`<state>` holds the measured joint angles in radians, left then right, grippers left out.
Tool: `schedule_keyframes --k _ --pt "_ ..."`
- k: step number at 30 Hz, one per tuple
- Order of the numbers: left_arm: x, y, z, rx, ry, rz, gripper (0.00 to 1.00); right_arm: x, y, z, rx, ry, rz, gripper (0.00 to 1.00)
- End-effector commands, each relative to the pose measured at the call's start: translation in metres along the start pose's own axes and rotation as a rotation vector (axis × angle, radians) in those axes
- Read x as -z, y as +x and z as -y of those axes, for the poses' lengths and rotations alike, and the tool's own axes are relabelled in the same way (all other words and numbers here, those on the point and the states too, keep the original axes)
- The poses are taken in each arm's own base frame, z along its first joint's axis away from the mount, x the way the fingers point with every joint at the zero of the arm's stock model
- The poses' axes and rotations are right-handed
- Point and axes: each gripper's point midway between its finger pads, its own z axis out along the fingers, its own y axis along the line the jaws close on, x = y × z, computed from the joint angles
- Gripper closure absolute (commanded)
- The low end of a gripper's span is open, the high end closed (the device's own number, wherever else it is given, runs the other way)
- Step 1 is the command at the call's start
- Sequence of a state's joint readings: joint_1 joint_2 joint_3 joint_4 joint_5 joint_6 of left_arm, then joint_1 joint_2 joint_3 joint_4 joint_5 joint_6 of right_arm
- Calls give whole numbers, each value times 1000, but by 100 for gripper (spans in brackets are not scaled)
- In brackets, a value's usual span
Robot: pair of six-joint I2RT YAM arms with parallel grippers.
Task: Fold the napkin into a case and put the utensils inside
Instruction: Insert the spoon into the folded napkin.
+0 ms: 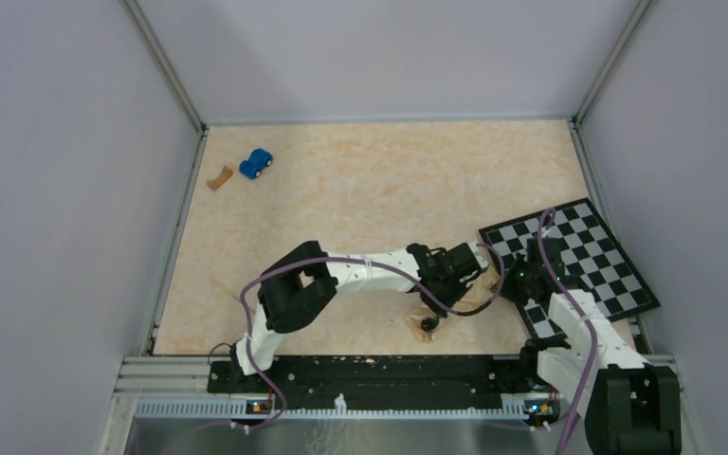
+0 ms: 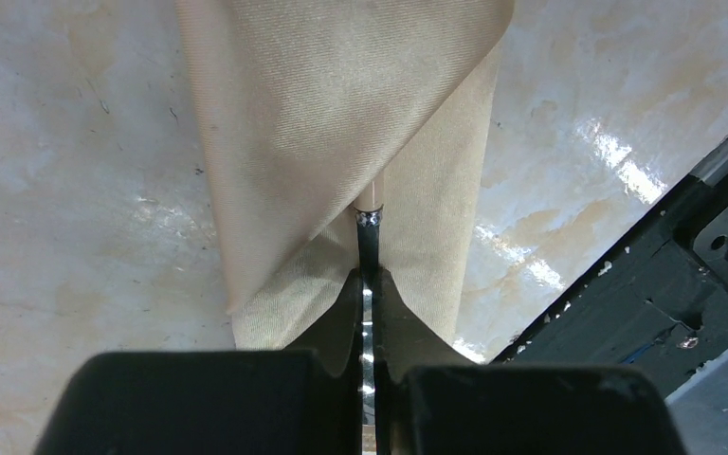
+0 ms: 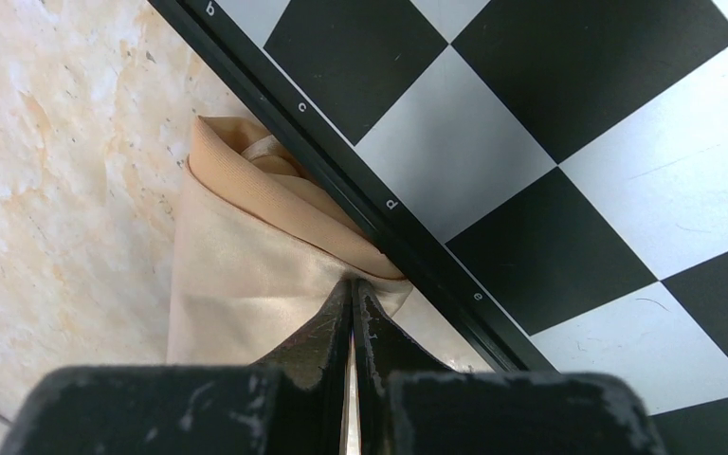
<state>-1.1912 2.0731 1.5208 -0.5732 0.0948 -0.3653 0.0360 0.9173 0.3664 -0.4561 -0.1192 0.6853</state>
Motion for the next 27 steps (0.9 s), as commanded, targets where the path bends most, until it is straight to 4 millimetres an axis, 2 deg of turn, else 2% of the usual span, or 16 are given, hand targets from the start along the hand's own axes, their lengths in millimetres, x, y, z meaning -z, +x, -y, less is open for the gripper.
schedule_keyframes --k 1,10,17,27 --pt "5 -13 -5 -58 -48 40 100 -5 -5 1 -7 0 23 100" --pt "3 -19 -9 -119 -63 14 100 -4 -5 -1 -1 -7 22 100" --pt "3 -38 -9 -112 -8 43 100 -4 -5 -2 3 -12 20 100" --pt "-5 -47 -18 -157 -41 25 100 -4 -6 -3 9 -17 19 100"
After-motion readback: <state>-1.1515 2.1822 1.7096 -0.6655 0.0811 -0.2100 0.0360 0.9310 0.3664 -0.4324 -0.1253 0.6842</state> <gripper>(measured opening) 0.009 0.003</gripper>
